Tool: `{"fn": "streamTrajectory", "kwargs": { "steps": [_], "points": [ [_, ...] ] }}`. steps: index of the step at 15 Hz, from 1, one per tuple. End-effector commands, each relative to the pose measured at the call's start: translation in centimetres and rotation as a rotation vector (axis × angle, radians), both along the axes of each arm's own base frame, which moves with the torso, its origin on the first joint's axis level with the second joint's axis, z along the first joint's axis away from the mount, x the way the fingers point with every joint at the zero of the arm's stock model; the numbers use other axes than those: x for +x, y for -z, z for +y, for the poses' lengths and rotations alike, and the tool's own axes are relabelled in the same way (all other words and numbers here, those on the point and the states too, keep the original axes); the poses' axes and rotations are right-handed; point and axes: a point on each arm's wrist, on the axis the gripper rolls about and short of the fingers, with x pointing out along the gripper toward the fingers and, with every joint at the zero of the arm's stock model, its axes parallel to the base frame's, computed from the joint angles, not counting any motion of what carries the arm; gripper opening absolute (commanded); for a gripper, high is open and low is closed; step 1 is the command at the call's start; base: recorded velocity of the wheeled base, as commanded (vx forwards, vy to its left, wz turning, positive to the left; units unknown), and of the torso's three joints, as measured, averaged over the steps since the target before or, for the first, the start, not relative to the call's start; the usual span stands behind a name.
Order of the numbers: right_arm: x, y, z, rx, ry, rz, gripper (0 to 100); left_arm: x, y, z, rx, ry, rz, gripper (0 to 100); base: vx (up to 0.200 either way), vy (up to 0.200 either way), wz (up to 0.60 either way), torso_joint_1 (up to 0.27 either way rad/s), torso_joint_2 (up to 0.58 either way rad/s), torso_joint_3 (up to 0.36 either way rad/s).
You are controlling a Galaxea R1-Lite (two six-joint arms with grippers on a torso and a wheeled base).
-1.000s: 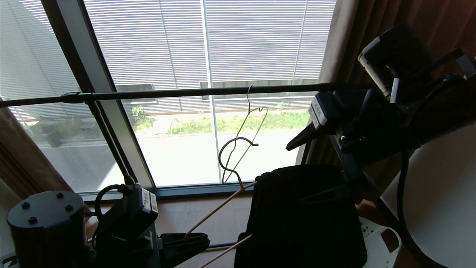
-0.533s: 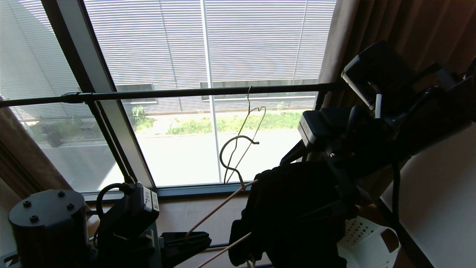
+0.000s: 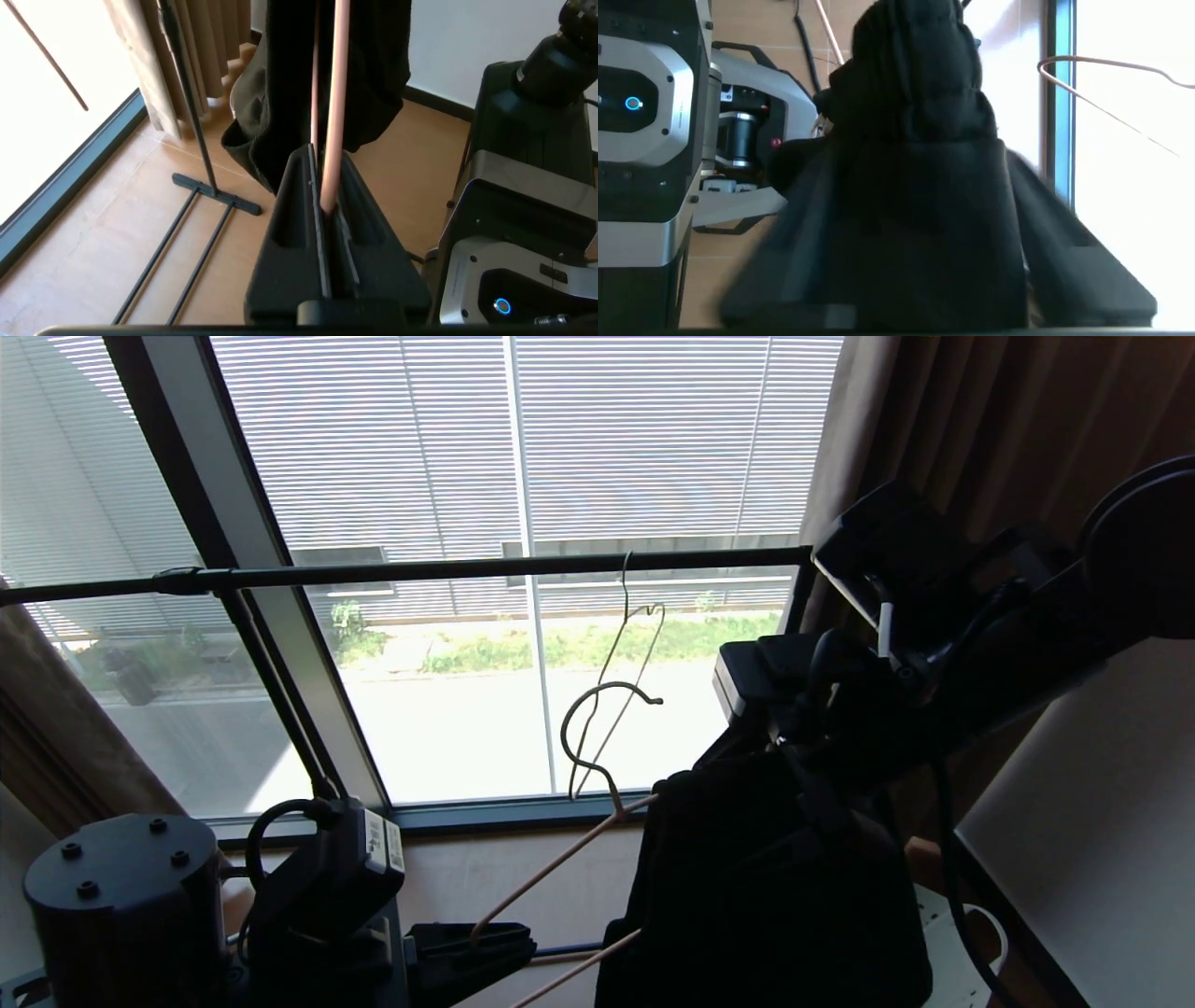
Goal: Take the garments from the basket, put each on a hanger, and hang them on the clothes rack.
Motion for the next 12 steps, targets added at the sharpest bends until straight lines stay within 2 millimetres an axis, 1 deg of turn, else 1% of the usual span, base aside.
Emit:
{"fn": "streamTrajectory", "kwargs": {
  "steps": [1,5,12],
  "points": [
    [0.02,0.11,0.03,-0.002,-0.001,0.004,0,-0.03,0.06,-0.01,0.002,0.001,0.002,0,0.000,0.000,0.00,0.000,0.00,0.000],
    [-0.45,-0.31,-0.32,0.013,-0.008,0.007,0,0.00,0.16,0.01,0.004,-0.002,0.007,0,0.000,0.000,0.00,0.000,0.00,0.000],
    [-0.44,-0.32,-0.31,0.013,-0.008,0.006,0,0.23,0.33,-0.08,0.008,-0.005,0.015,0,0.000,0.000,0.00,0.000,0.00,0.000]
  ]
}}
